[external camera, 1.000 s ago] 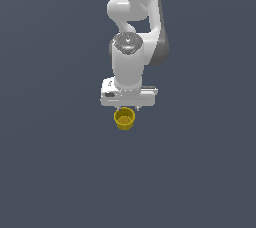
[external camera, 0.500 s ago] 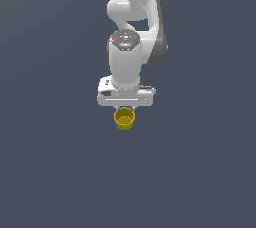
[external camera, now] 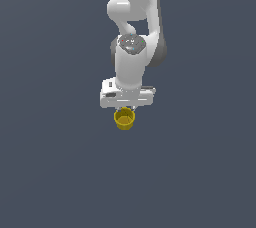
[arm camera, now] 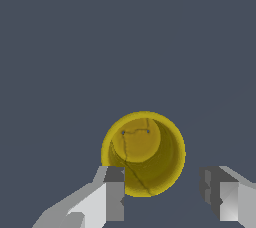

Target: Pick up the object and move it to a goal position.

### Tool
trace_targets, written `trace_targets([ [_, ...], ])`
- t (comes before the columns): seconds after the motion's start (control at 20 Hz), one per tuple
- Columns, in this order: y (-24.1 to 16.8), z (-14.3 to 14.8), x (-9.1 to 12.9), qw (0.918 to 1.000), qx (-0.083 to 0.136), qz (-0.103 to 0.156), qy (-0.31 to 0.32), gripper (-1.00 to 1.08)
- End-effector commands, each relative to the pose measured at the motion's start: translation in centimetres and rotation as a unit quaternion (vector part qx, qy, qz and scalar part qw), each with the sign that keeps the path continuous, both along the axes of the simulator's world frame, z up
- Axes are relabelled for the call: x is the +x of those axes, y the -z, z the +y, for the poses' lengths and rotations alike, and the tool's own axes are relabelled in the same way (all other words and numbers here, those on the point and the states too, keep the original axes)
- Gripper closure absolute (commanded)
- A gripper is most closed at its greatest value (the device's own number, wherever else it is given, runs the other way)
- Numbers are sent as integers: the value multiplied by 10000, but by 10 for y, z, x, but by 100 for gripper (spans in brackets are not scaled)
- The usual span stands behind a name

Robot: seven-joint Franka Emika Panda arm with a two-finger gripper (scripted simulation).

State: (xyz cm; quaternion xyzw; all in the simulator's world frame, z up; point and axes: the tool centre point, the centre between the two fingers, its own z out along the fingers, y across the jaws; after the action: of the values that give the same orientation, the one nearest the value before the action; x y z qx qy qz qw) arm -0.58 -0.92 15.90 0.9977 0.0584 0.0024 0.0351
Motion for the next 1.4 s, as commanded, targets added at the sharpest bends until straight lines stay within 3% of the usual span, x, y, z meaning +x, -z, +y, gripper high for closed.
trace_targets([
  [0.0, 7, 2, -4, 9994, -121, -21, -309, -20],
  [0.25, 27, 8, -17, 9920, -414, -68, -1188, -20],
  [0.6, 51, 21, -36, 9684, -699, -106, -2390, -20],
  [0.9, 61, 30, -47, 9517, -791, -117, -2965, -20],
  [1.1, 64, 32, -50, 9469, -809, -119, -3109, -20],
  [1.35, 66, 31, -49, 9478, -805, -116, -3083, -20],
])
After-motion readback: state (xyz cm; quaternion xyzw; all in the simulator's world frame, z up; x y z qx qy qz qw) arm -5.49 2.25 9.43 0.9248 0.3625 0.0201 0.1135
